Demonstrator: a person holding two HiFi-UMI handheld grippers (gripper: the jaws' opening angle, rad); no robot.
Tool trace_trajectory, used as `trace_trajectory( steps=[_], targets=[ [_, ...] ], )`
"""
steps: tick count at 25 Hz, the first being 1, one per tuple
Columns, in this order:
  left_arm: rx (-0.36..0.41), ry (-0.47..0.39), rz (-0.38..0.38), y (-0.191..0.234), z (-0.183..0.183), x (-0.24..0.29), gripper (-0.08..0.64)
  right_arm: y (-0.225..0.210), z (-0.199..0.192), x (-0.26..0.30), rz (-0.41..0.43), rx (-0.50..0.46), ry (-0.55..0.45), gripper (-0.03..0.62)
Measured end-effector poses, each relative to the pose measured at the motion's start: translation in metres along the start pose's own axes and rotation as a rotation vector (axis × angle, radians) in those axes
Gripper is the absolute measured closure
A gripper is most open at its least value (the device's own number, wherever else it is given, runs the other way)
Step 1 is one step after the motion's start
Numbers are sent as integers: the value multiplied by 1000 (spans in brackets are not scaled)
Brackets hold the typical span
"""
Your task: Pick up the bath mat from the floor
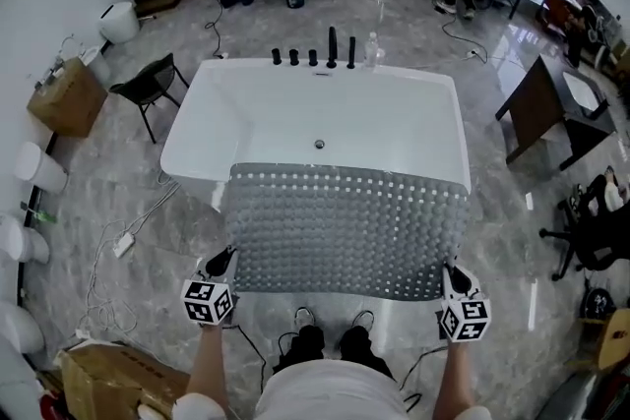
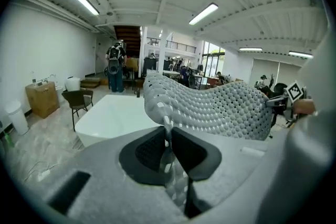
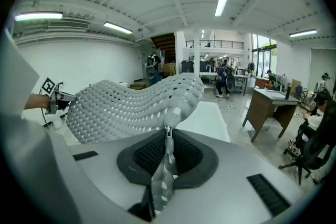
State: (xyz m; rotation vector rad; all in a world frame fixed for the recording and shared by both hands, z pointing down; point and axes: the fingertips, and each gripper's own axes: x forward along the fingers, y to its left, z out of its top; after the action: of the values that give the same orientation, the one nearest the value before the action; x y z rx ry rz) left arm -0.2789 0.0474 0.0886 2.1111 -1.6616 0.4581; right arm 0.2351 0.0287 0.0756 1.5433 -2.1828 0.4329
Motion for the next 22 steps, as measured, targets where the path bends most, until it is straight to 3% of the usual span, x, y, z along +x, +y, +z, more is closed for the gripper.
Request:
trace_trajectory(
  steps=[8,22],
  targets=[
    [44,-248,-1,-3,116,-16,512,-13,123,-26,-64,-66,-255,555],
    [172,-502,-46,-34,269,-53,512,-16,263,-83,-98,-135,-538,555]
  ],
)
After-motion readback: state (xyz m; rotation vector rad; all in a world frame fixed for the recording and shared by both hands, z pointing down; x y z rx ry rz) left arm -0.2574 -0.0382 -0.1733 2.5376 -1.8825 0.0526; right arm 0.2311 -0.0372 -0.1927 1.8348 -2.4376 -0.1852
